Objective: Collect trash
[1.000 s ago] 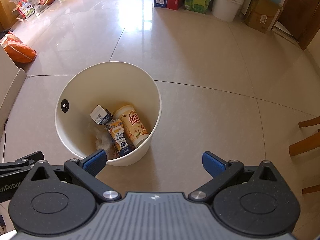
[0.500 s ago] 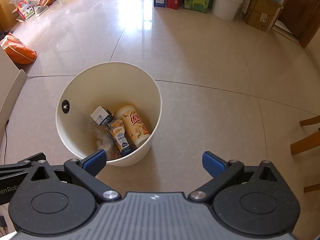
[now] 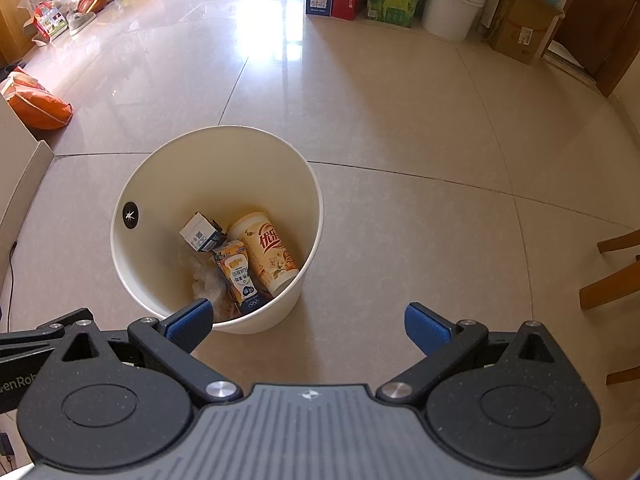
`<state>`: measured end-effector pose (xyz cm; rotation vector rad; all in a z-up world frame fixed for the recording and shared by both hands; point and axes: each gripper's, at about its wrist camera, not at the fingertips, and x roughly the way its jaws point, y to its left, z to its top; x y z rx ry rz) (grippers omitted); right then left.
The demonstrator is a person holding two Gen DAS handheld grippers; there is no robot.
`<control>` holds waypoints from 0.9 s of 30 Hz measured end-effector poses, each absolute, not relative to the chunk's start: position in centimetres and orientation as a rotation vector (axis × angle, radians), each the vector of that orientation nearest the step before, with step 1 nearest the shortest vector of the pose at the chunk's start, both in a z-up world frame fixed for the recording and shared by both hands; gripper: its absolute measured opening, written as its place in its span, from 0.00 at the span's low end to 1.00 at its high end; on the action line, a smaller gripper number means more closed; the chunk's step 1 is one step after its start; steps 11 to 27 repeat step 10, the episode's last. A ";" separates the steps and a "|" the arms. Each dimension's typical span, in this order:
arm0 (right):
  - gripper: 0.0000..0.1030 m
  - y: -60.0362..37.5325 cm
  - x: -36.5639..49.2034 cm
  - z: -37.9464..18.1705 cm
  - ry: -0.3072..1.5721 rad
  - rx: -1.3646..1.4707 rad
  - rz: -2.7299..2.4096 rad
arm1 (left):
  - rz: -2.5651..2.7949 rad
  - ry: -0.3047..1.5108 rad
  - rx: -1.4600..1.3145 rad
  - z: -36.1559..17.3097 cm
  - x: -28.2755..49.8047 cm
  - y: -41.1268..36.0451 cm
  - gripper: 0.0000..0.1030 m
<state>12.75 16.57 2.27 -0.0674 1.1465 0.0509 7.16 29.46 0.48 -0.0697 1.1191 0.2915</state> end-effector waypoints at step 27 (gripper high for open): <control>1.00 16.6 12.8 2.4 1.147 -0.059 0.049 | 0.290 1.119 -0.069 0.5 7.1 29.4 0.95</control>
